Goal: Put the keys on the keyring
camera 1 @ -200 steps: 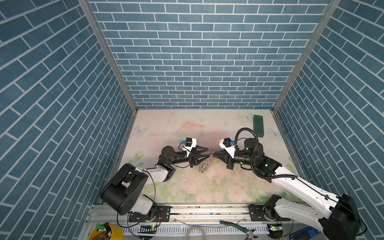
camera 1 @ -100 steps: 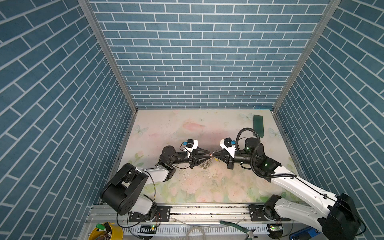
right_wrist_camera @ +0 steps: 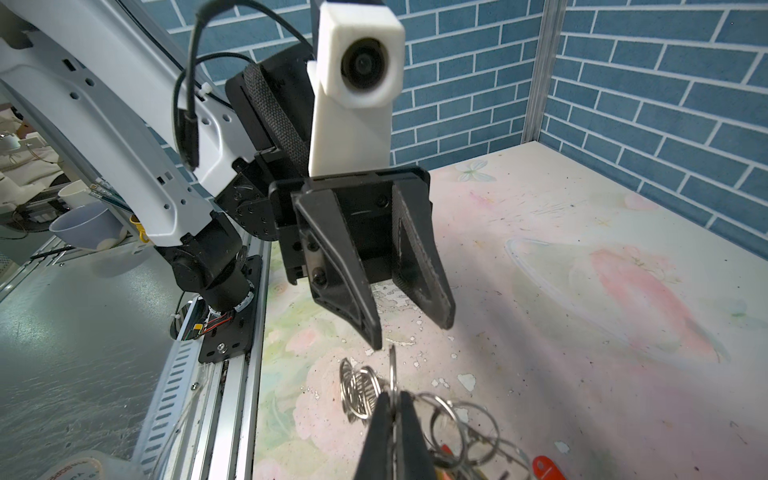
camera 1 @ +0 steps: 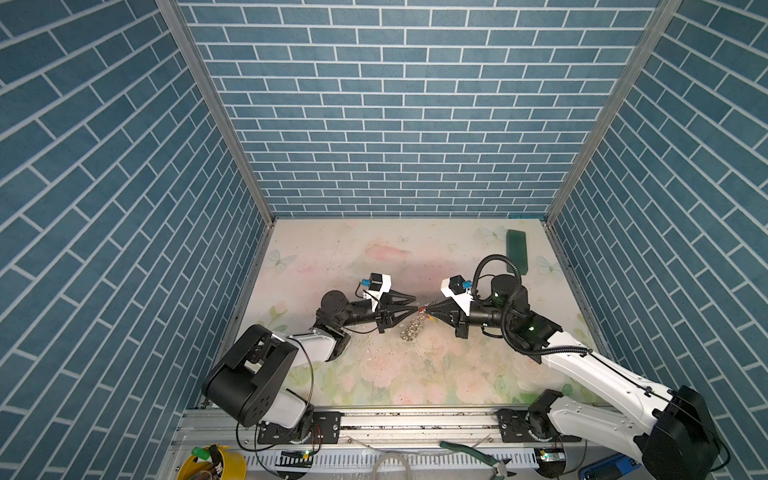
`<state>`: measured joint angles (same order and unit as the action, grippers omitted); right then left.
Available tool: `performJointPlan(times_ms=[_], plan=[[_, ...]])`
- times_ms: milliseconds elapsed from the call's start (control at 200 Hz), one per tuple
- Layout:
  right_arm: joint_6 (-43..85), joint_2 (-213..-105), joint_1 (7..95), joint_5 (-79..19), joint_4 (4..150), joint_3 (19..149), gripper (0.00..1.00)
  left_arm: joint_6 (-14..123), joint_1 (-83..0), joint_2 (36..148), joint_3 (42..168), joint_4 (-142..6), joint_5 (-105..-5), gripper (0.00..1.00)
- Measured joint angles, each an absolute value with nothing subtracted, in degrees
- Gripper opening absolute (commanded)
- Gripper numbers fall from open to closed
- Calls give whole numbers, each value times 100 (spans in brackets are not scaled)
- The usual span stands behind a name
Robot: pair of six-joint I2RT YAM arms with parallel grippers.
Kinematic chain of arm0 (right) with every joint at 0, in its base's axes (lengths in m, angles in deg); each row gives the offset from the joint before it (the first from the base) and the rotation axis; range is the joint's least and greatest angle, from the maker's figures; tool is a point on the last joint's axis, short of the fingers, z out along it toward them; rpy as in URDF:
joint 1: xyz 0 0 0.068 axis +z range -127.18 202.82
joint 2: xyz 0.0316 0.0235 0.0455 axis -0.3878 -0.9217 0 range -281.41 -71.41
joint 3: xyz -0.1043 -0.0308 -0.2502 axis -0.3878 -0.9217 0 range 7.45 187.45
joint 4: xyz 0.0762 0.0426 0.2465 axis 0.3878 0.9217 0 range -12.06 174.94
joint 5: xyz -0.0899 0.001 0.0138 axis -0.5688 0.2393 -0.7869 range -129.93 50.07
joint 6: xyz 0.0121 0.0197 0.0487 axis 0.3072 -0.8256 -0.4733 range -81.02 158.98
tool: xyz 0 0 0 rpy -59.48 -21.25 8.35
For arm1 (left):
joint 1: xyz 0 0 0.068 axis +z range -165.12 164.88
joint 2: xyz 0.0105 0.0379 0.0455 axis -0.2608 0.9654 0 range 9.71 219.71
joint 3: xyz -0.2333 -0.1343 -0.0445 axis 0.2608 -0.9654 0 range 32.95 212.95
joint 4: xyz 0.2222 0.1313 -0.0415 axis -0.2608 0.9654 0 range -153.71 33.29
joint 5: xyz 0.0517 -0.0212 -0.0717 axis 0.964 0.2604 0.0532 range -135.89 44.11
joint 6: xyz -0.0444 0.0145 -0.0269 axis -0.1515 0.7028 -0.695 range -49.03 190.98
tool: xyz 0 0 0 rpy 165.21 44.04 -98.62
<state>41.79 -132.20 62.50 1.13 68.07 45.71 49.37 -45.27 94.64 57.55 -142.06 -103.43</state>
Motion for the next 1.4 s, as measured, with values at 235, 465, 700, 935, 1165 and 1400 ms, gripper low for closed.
performJointPlan(times_ms=[235,465,700,935,1165,1400], plan=[[4142,-13336,6250,275,6658,4573,0,4961,-4586,9612,5757,-14201,-10411,32],[4054,-13469,6222,436,6527,4573,0,4935,-4595,9612,5757,-14193,-10420,29],[4028,-13526,6195,498,6448,4573,0,4889,-4595,9612,5757,-14193,-10422,28],[4030,-13509,6193,426,6396,4541,0,4893,-4597,9612,5757,-14190,-10420,34],[4028,-13520,6213,288,6372,4530,0,4891,-4770,9608,5757,-14247,-10673,33],[4028,-13559,6209,358,6341,4530,0,4889,-4767,9606,5757,-14249,-10699,29]])
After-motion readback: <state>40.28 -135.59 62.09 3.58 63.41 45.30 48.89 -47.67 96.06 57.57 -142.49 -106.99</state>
